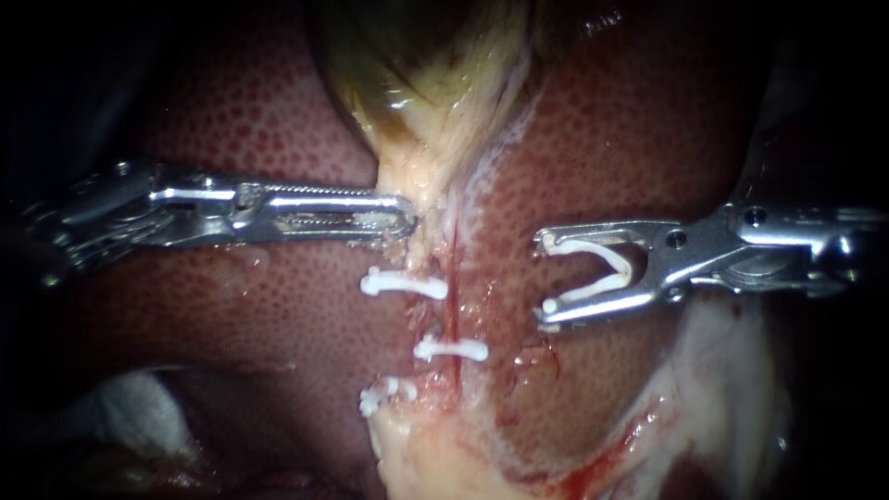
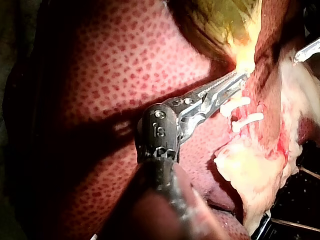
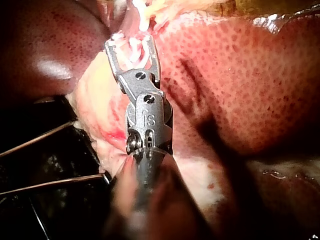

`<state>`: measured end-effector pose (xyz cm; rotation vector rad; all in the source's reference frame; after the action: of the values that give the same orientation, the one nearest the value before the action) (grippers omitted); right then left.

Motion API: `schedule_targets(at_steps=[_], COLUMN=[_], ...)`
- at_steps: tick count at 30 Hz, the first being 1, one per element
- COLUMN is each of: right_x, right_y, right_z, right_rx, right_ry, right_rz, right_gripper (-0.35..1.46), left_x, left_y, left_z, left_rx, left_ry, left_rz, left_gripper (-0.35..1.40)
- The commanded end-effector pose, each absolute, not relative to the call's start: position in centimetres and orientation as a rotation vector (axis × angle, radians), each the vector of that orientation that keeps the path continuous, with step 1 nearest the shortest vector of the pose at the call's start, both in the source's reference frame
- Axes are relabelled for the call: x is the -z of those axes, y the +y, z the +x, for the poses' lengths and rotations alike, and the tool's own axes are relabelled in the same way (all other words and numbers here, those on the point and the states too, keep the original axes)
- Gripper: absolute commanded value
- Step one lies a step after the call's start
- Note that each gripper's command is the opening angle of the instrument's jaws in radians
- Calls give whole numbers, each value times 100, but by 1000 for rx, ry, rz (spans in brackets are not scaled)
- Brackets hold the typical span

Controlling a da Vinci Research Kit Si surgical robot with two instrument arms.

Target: Clipping second clip right tube

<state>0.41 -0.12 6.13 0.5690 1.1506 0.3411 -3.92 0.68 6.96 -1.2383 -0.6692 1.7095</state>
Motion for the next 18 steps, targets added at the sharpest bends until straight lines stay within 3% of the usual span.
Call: schedule_targets(at_steps=[1, 10, 18], right_x=[-613, -614, -614], right_y=[-12, -14, -15], right_z=[41, 41, 41], right_rx=[-341, -340, -340], right_ry=[1151, 1151, 1151], right_rz=[569, 568, 568], right_gripper=[50, 50, 50], left_x=[-694, -662, -631], left_y=[69, 97, 118], left_z=[-390, -354, -310], left_rx=[-1709, -1671, -1646], left_ry=[-670, -671, -614], left_rz=[-1238, -1240, -1299], left_gripper=[-35, -35, -35])
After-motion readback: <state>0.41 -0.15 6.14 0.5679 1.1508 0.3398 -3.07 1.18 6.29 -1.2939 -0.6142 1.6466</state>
